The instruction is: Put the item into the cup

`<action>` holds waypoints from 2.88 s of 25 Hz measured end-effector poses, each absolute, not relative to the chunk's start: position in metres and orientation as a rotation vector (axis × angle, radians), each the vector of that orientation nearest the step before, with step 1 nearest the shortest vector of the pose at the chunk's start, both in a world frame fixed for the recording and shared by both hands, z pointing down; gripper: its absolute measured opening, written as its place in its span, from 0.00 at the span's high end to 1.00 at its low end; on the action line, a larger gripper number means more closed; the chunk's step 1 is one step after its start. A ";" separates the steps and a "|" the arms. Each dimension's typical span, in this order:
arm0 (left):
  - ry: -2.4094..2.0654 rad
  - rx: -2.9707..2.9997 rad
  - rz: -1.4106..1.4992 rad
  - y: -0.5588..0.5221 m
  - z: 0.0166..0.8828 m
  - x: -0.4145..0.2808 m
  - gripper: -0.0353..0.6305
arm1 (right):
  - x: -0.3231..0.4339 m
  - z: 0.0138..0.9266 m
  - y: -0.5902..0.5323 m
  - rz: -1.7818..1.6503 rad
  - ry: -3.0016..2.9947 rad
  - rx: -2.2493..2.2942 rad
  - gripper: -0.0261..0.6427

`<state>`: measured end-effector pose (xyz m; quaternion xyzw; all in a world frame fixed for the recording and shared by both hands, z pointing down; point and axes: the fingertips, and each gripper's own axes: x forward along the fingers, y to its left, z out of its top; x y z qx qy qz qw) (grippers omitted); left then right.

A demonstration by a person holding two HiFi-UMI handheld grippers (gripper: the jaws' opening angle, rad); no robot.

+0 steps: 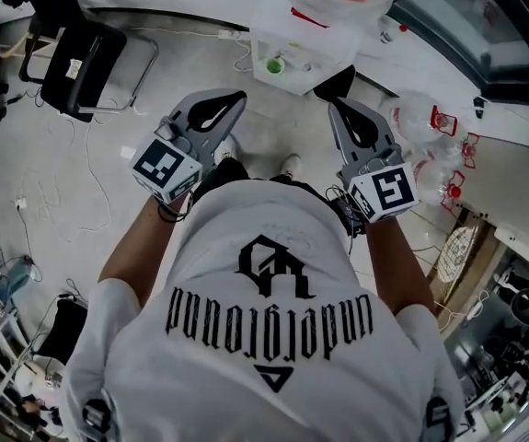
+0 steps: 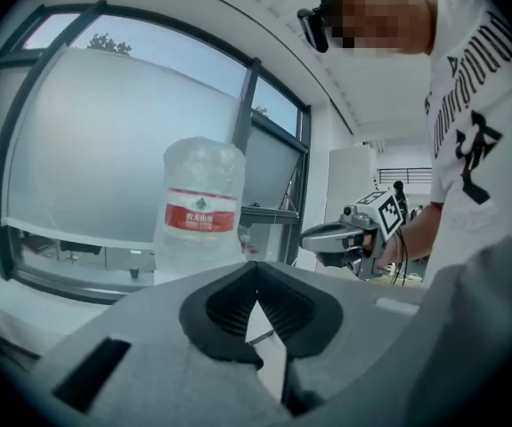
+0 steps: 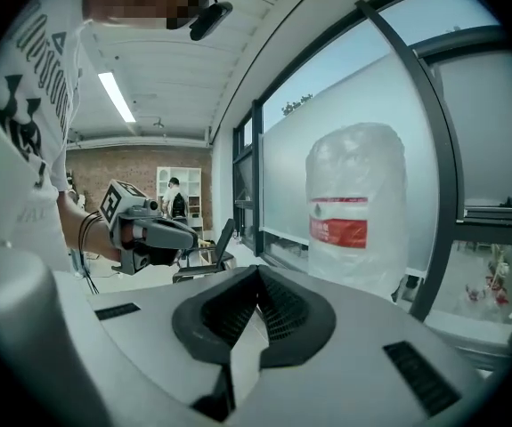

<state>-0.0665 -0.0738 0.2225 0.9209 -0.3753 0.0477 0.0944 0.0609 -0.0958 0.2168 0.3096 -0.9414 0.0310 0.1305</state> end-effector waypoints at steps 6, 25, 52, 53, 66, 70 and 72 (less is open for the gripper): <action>-1.195 2.719 0.085 -0.061 0.193 -0.054 0.93 | 0.083 0.192 -0.088 0.085 -2.789 0.872 0.94; -1.448 2.570 0.115 0.028 0.183 -0.038 0.93 | 0.103 0.182 -0.047 0.102 -2.892 0.600 0.94; -1.095 2.771 0.032 0.180 0.177 -0.116 0.93 | 0.046 0.178 0.155 0.090 -2.747 0.990 0.94; -1.094 2.774 0.032 0.184 0.176 -0.111 0.93 | 0.050 0.177 0.158 0.084 -2.750 0.990 0.94; -1.154 2.801 0.075 0.218 0.162 -0.011 0.93 | 0.129 0.171 0.193 0.050 -2.796 0.875 0.94; -1.196 2.785 0.099 0.231 0.165 0.020 0.93 | 0.159 0.176 0.207 0.065 -2.811 0.835 0.94; -1.212 2.778 0.102 0.240 0.166 0.033 0.93 | 0.170 0.177 0.217 0.062 -2.819 0.808 0.94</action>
